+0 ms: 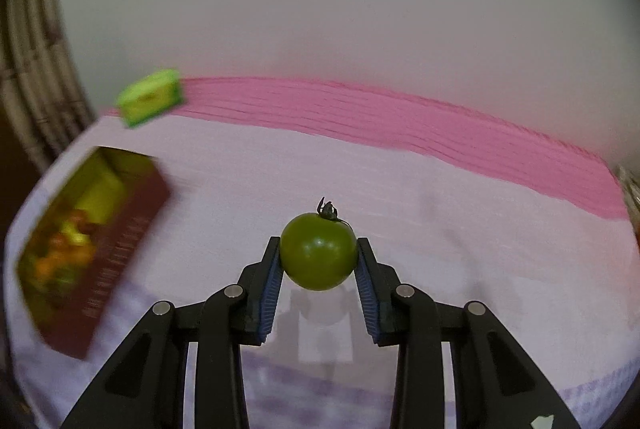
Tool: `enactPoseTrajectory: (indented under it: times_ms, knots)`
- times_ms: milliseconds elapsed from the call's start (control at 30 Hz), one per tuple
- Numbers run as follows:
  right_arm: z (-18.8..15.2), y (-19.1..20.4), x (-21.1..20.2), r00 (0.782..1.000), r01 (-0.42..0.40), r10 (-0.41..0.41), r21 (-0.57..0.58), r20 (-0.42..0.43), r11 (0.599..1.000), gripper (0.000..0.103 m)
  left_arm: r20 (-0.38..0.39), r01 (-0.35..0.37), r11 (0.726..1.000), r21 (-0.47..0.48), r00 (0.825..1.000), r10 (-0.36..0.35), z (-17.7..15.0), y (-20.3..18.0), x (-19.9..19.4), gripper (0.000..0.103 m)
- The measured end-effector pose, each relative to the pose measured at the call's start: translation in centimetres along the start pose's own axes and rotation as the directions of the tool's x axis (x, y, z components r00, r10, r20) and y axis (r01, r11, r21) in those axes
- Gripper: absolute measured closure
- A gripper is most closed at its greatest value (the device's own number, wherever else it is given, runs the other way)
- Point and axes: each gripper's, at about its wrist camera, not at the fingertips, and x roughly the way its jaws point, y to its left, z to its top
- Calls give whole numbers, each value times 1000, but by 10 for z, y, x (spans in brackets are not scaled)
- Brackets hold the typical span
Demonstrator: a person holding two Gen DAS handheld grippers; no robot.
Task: Organize fruits
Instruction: 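Carry the green tomato into the tin tray and open the right gripper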
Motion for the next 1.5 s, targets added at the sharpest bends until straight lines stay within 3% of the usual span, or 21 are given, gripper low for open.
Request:
enactPoseTrajectory:
  times_ms: [267,500,867,1500]
  knots:
    - [16,121,-1,981,-194,191,-164,-33,967,71,-13,-16,999,-43,1000,16,0,11,4,39]
    - [7,185,16,964,-263,245,-248,-102,932,71,-19,-28,999,-46,999,28,-1,11,6,39]
    - [-7,214,44,956,-274,233,-256,-180,927,70,-29,-31,999,-39,999,30,-2,8,8,39]
    - [-13,224,40,966,-242,208,-259,-151,935,68,-38,-22,1000,-9,999,22,-5,0,9,39]
